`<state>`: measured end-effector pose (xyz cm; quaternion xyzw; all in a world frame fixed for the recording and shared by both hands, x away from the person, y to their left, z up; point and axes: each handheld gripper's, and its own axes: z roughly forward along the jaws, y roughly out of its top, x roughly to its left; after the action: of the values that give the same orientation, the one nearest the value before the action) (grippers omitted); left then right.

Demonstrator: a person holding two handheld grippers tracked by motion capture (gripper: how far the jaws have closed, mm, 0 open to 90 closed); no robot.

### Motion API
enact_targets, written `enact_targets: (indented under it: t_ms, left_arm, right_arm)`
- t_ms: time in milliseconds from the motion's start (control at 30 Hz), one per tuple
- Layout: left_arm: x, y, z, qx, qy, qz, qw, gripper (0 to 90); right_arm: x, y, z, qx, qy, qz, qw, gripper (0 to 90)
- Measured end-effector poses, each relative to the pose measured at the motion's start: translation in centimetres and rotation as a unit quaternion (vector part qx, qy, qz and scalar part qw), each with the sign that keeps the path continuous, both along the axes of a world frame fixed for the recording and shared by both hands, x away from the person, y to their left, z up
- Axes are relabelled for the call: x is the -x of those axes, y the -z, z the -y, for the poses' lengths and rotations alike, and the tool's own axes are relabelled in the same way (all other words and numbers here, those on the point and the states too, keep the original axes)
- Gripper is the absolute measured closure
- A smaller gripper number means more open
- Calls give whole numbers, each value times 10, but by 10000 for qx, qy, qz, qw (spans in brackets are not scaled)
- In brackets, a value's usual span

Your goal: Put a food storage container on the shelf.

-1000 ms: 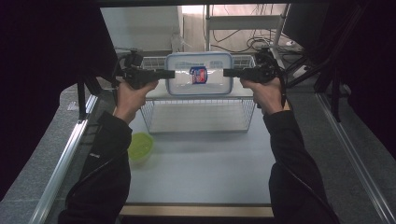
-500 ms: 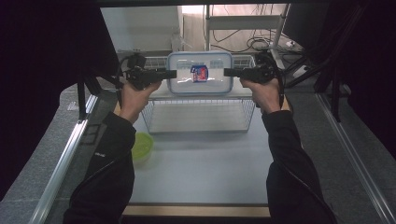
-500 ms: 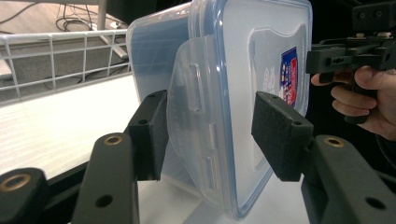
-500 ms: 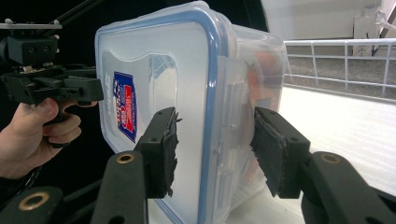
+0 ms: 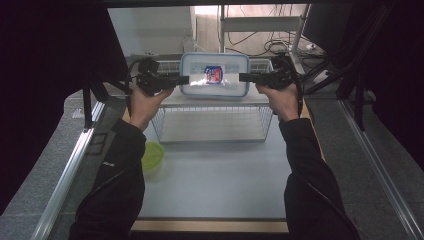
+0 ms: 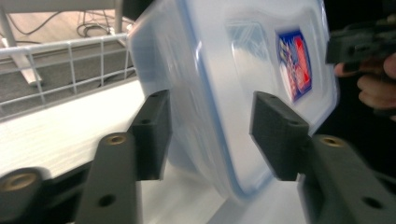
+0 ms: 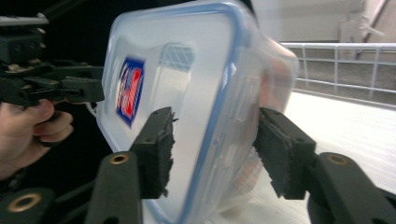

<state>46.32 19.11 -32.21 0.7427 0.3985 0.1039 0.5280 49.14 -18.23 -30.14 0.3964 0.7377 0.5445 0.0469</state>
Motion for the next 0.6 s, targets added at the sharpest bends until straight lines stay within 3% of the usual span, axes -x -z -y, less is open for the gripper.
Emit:
enact_targets:
  t_ms: [33, 100, 133, 200, 267, 333, 367, 433, 500, 533, 600]
  left_arm:
    - [0, 1, 1, -80, -51, 16, 10000, 487]
    - [-2, 3, 0, -23, -31, -2, 10000, 502]
    - [-2, 4, -1, 93, 23, 14, 10000, 553]
    - [-1, 4, -1, 80, 26, 29, 10000, 553]
    - [-1, 3, 0, 12, 20, 49, 10000, 552]
    - [0, 1, 0, 142, 81, 52, 9999, 545]
    - [0, 1, 0, 142, 81, 52, 9999, 537]
    - [2, 1, 2, -98, 69, 108, 9999, 525]
    - [3, 2, 2, -54, 70, 98, 9999, 533]
    - [4, 4, 1, -7, 99, 83, 9999, 549]
    - [5, 5, 0, -35, 89, 91, 9999, 591]
  right_arm:
    - [0, 0, 0, 15, 29, -10, 10000, 445]
    - [-2, 1, 1, -16, 99, -58, 9999, 430]
    - [-4, 2, 3, -67, 160, -125, 9998, 426]
    - [-5, 2, 4, -94, 168, -154, 9997, 426]
    - [-5, 0, 3, -26, 214, -90, 9997, 416]
    - [-3, -5, 1, 276, 467, 138, 9984, 412]
    - [-3, -5, 1, 276, 467, 138, 9984, 412]
    - [1, -7, 1, 459, 576, 319, 9968, 398]
    - [3, -8, 3, 507, 607, 390, 9961, 407]
    - [7, -9, 5, 551, 607, 440, 9957, 490]
    - [10, -8, 6, 578, 562, 442, 9958, 524]
